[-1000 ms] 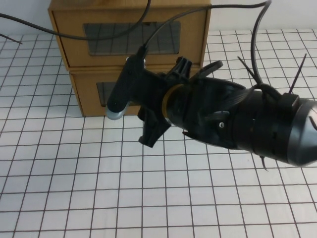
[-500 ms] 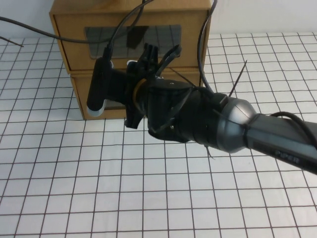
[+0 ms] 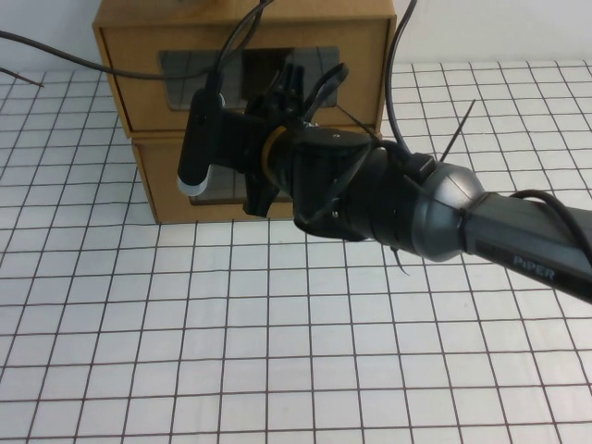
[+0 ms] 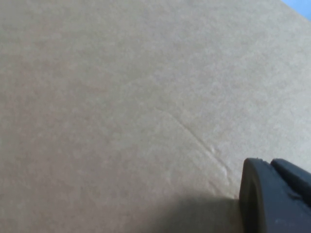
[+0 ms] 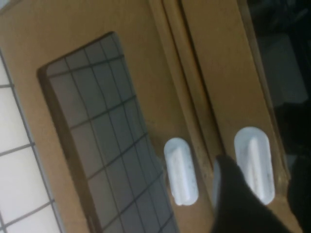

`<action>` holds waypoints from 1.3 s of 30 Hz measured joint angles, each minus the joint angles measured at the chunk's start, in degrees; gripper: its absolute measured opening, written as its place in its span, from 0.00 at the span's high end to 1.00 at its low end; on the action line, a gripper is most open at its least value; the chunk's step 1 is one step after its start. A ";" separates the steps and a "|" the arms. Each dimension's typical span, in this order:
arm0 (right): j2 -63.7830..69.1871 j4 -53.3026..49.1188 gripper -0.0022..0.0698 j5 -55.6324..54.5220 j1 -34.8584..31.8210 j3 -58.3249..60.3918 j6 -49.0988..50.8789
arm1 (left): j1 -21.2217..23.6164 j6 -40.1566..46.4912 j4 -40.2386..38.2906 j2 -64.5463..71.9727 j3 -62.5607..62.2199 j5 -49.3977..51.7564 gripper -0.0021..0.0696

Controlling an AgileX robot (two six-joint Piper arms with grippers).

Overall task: Open the shoe box
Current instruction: 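Pull the top drawer of the cardboard box fully open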

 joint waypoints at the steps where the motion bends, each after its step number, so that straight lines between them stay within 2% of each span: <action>1: 0.00 0.01 0.64 -0.23 -0.08 0.00 0.00 | 0.00 0.00 0.00 0.00 -0.05 0.00 0.97; 39: 4.03 0.30 0.65 -1.26 -1.97 -3.32 0.00 | 0.00 0.00 -0.25 0.00 -0.13 0.86 0.97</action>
